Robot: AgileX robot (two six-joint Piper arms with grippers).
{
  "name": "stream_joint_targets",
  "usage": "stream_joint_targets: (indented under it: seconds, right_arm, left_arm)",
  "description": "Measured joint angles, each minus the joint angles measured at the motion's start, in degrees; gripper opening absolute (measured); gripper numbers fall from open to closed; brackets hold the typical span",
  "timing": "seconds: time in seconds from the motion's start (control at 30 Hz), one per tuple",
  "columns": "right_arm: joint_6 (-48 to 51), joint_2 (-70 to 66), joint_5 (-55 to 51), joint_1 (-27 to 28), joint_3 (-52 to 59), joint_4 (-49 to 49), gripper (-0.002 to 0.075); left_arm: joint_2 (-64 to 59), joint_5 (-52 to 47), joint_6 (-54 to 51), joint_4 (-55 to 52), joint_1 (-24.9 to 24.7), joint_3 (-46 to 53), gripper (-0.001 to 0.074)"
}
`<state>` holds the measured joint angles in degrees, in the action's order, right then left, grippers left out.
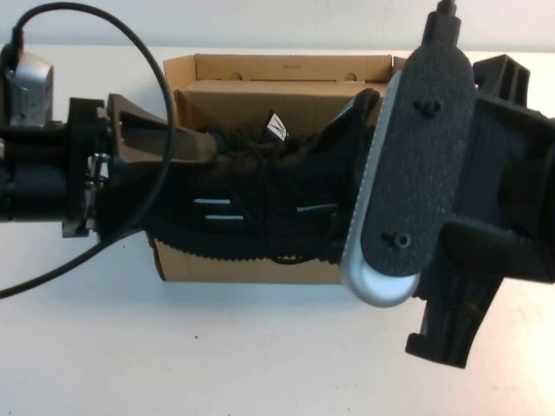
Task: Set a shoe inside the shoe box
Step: Hand over the shoe, then place the shoe in the shoe box
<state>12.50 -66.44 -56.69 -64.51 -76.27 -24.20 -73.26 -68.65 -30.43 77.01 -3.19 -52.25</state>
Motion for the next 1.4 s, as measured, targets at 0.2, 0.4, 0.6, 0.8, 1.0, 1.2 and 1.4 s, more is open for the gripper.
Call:
stream_joint_targets:
  seconds: [0.2,0.4,0.6,0.8,1.0,1.2,1.4]
  right_arm:
    - [0.04,-1.1,0.22,0.0,0.0,0.23,-0.0007]
    - [0.04,-1.57,-0.66,0.0,0.0,0.01,-0.0007]
    - [0.04,-1.8,-1.78,0.0,0.0,0.27,-0.0008]
    - [0.04,-1.87,-2.25,0.0,0.0,1.16,-0.0003]
    - [-1.22,-3.17,-3.71,0.0,-0.09,2.26,0.0155]
    - [-4.57,-3.29,-5.32,0.0,-0.21,2.95,0.0441]
    - [-9.82,-3.38,-8.47,0.0,-1.11,2.64,0.052]
  left_arm:
    - [-0.21,0.75,-0.47,0.58,-2.66,0.0,0.0666]
    - [-0.56,2.94,-0.61,0.09,-3.42,0.0,0.036]
    - [-0.59,3.55,-2.26,0.09,-3.55,0.0,0.0135]
    - [-0.59,3.55,-4.9,0.09,-3.55,0.0,0.0135]
    - [-0.59,3.21,-8.7,0.09,-3.62,0.0,0.0135]
    - [-0.59,3.02,-12.88,0.22,-3.62,0.0,0.0135]
    - [-0.59,8.23,-18.08,3.82,-3.67,0.0,0.0135]
